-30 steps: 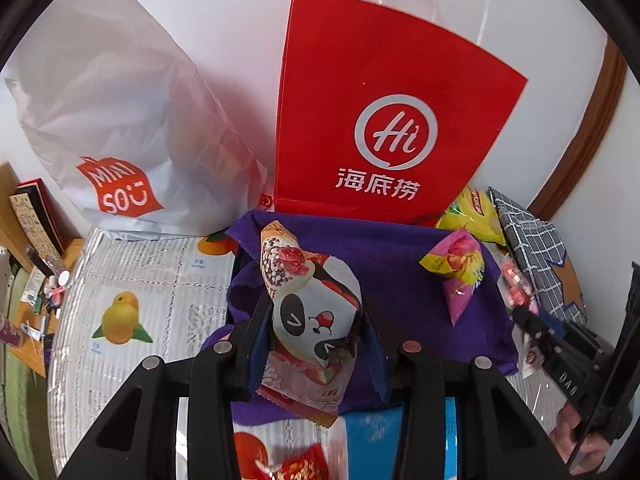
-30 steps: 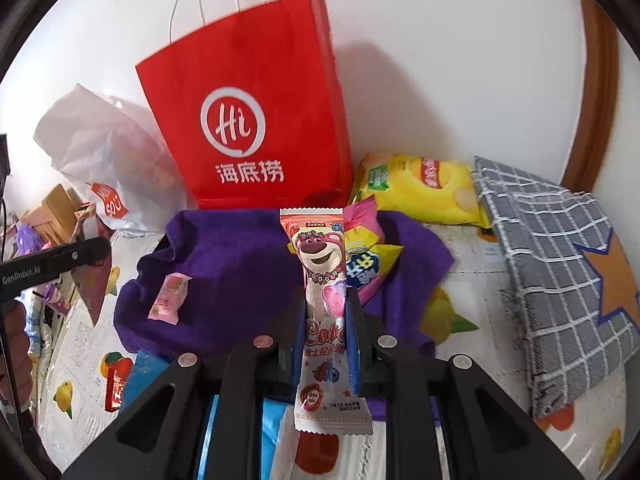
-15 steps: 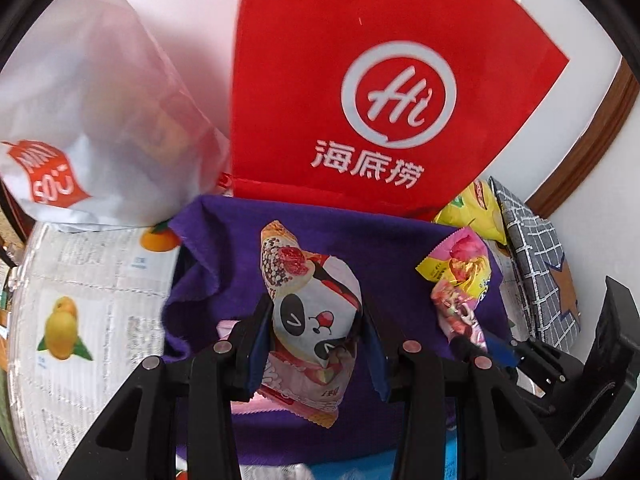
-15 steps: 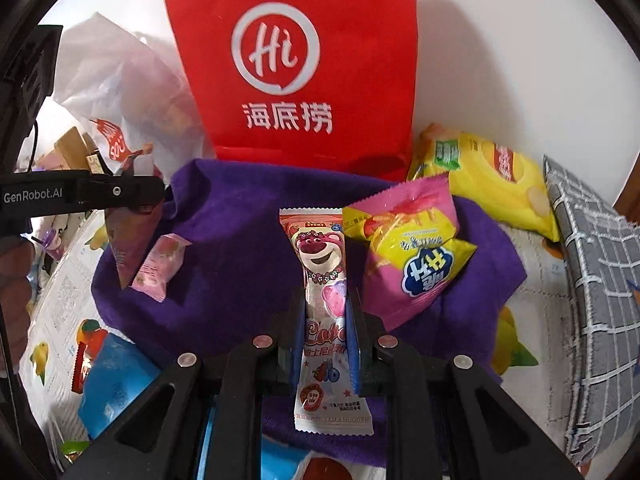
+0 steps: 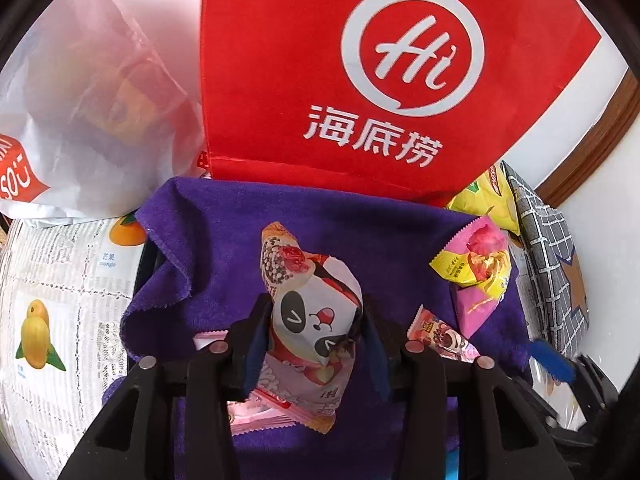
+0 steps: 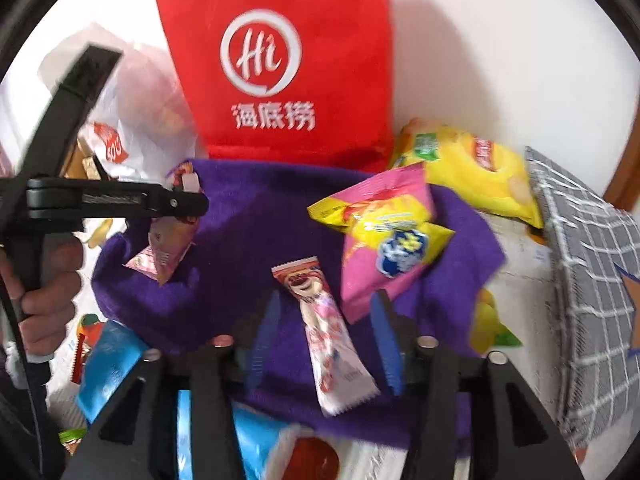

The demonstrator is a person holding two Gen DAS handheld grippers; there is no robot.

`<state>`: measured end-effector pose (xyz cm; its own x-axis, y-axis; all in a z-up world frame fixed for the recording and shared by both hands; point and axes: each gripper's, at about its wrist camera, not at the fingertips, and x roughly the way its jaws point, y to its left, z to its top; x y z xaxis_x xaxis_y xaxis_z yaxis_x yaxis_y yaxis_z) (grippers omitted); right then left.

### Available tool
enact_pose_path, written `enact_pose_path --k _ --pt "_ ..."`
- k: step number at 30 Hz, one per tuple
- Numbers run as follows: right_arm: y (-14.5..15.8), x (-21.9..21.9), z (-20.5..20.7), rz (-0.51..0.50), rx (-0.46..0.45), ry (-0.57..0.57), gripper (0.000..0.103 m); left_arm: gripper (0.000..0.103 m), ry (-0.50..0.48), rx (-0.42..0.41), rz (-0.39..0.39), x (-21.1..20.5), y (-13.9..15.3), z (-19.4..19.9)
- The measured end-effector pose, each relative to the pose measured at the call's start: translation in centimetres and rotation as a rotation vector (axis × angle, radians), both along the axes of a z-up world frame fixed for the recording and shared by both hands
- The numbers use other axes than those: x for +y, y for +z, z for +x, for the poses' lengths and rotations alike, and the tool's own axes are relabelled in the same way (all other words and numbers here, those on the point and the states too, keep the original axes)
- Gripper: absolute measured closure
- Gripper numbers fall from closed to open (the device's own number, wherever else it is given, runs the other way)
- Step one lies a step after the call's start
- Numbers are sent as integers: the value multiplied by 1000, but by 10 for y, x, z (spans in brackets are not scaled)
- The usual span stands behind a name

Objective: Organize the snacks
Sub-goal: 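Carry both snacks onto the purple towel and open both tools, then grasp the white snack packet with the right tool while the left tool grasps a red packet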

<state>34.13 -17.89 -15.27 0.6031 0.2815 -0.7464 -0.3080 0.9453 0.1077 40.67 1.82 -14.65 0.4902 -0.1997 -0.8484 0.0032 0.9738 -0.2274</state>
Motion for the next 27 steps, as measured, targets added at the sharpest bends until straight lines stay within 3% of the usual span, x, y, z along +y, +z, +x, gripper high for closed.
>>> enact_pose_path --k 2,5,13,20,26,27 --pt "6 -13 -14 41 -3 -25 43 40 -1 3 -2 -3 1 -1" --pt "10 -30 -36 78 17 -34 42 35 8 -16 9 -4 9 -10" --pt "-1 -42 -107 35 102 6 42 32 11 -66 31 7 42 -58" --pt "-28 -32 -145 131 213 51 41 29 43 -87 66 32 60 -111" --pt "-49 -5 -143 3 279 53 40 26 112 -94 92 69 65 -156" --pt "-53 -2 -143 -14 282 50 36 26 128 -90 93 76 64 -163"
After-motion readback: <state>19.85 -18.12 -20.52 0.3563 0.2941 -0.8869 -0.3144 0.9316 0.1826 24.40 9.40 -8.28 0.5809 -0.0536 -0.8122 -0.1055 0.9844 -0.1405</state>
